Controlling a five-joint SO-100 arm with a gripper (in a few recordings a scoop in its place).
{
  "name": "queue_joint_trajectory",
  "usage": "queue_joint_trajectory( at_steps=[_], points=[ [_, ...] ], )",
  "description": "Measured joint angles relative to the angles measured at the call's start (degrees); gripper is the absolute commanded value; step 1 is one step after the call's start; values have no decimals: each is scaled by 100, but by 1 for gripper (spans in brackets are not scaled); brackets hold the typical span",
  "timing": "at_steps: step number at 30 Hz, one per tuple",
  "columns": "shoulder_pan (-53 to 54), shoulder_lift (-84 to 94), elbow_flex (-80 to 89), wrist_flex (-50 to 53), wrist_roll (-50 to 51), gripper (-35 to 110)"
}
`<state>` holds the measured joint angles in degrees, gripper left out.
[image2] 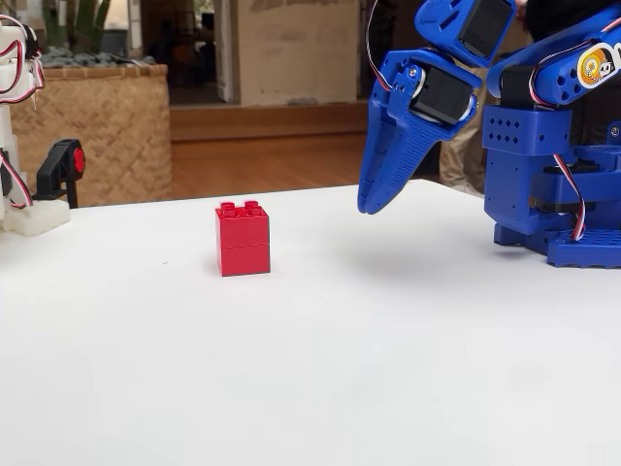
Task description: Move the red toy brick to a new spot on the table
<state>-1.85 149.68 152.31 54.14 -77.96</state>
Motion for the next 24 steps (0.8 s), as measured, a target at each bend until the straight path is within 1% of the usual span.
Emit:
queue_joint_trajectory(
  at_steps=[4,7,16,24],
  points=[
    [264,-976,-896,-501,123,21],
    [475,-1433,-1169,-914,-114,25],
    [1081,-2382,-1213,-2347,-712,29],
    [1283,-2883,-905,-3050,-861,30]
  ],
)
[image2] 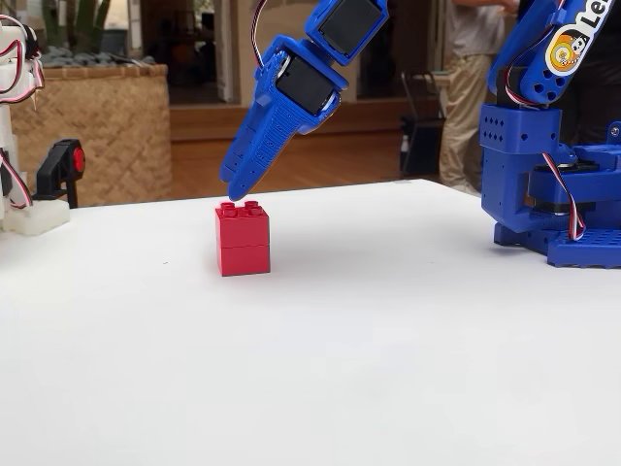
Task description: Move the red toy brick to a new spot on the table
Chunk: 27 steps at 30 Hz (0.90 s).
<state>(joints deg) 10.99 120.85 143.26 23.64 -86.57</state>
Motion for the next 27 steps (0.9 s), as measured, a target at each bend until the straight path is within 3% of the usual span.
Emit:
queue_joint_trajectory(
  at_steps=[9,15,27],
  points=[
    [44,-492,360,-650,229,29],
    [9,-993,360,-967,431,15],
    [-246,-1222,70,-510,536,7]
  ],
)
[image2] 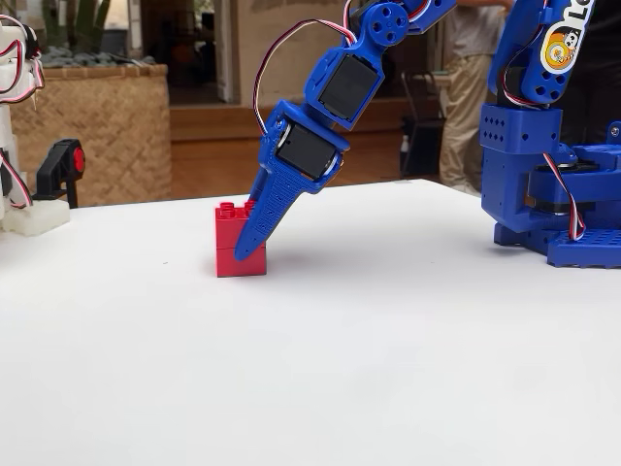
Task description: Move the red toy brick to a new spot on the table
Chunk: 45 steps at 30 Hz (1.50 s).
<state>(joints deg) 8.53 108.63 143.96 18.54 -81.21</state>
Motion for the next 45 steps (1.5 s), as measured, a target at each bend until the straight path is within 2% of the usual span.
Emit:
queue_joint_trajectory(
  at_steps=[13,24,36,45],
  points=[
    [-826,-2206,-3823,1723,1248,6],
    [-1354,-4017,-6223,2391,2083,5],
    [-1389,-5194,-7550,2417,2479,5],
    [-1635,-5423,-7875,2602,2777,8]
  ],
)
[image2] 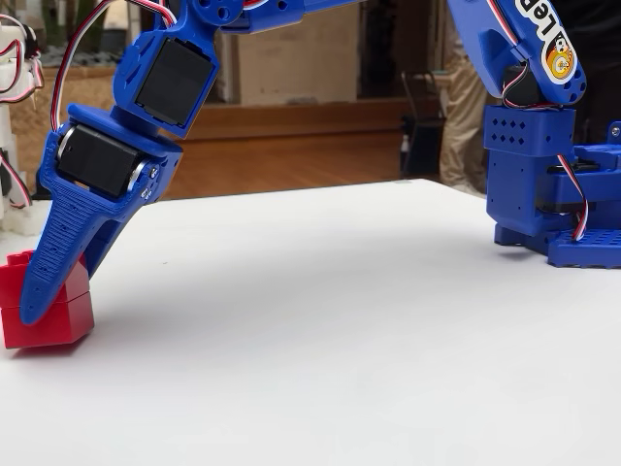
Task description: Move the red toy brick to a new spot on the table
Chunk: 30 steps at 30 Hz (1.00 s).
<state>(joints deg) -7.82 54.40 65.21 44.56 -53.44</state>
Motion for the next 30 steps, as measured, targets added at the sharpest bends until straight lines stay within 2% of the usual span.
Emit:
queue_joint_trajectory(
  at_steps=[6,12,15,20,24,30],
  points=[
    [-26,0,-18,123,369,27],
    [79,0,-18,343,703,33],
    [79,202,26,343,870,31],
    [264,1644,1143,308,1037,13],
    [580,3507,3173,211,272,0],
    [905,6882,7049,378,-2162,0]
  ],
)
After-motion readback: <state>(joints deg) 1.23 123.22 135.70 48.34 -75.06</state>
